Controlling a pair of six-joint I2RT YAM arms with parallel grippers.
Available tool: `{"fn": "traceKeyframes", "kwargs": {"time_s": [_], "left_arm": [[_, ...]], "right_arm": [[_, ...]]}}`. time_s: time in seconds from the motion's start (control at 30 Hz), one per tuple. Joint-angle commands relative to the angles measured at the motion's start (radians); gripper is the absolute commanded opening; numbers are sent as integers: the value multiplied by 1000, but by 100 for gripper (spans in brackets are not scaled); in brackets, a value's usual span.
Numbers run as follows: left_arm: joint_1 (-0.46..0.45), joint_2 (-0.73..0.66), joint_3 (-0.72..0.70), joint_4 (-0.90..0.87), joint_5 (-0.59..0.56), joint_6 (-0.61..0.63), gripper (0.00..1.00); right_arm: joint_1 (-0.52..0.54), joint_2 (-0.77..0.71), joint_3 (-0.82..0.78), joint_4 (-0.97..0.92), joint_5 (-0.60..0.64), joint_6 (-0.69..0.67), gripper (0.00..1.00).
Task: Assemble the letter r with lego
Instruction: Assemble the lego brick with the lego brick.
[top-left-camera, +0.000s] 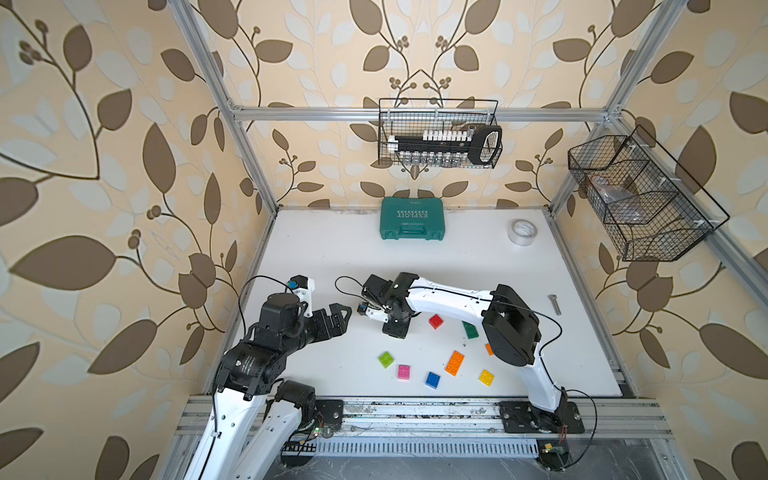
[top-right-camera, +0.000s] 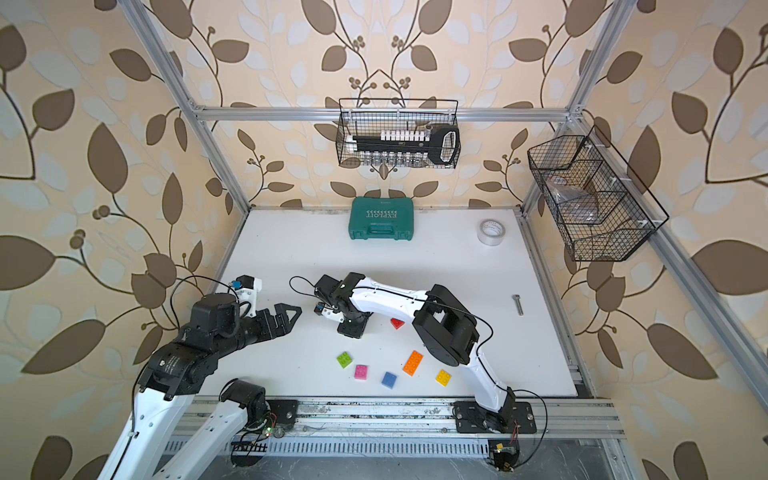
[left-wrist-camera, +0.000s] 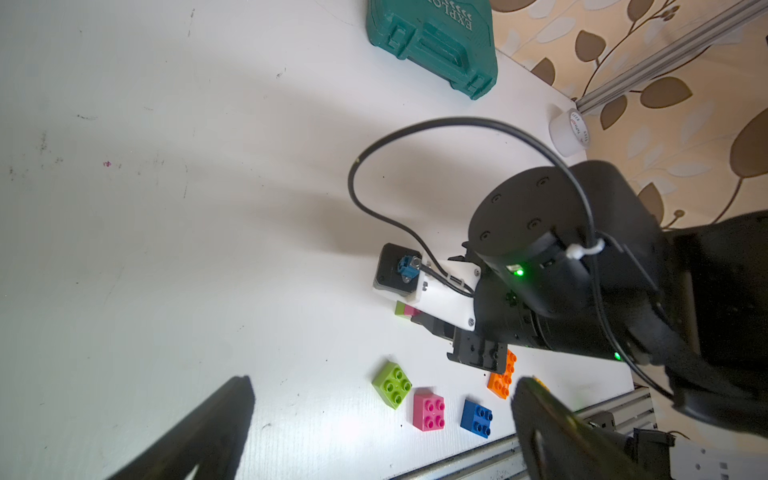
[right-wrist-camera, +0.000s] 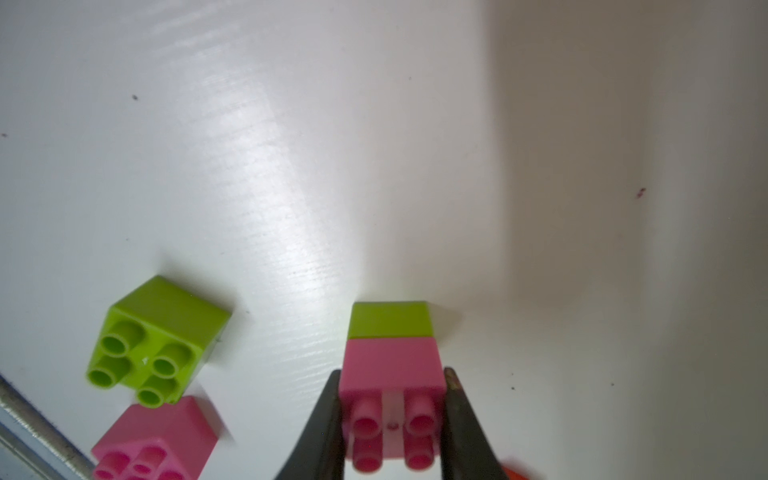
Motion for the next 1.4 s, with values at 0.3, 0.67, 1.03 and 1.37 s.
{"fn": "traceKeyframes", "kwargs": {"time_s": [0.3,0.67,1.03,1.37], "left_arm": [[-6,16,-4,30,16,6,99],[-5,21,-4,32,16,7,99],[-7,21,-4,32,18,6,99],[-5,3,-5,33,18,8,99]], "right_arm": [[-39,154,-54,1,-4,42,0],[-46,237,18,-59,53,80,0],[-62,299,127,-120,29,101,0],[-61,371,372,-194,-51,208,0]]}}
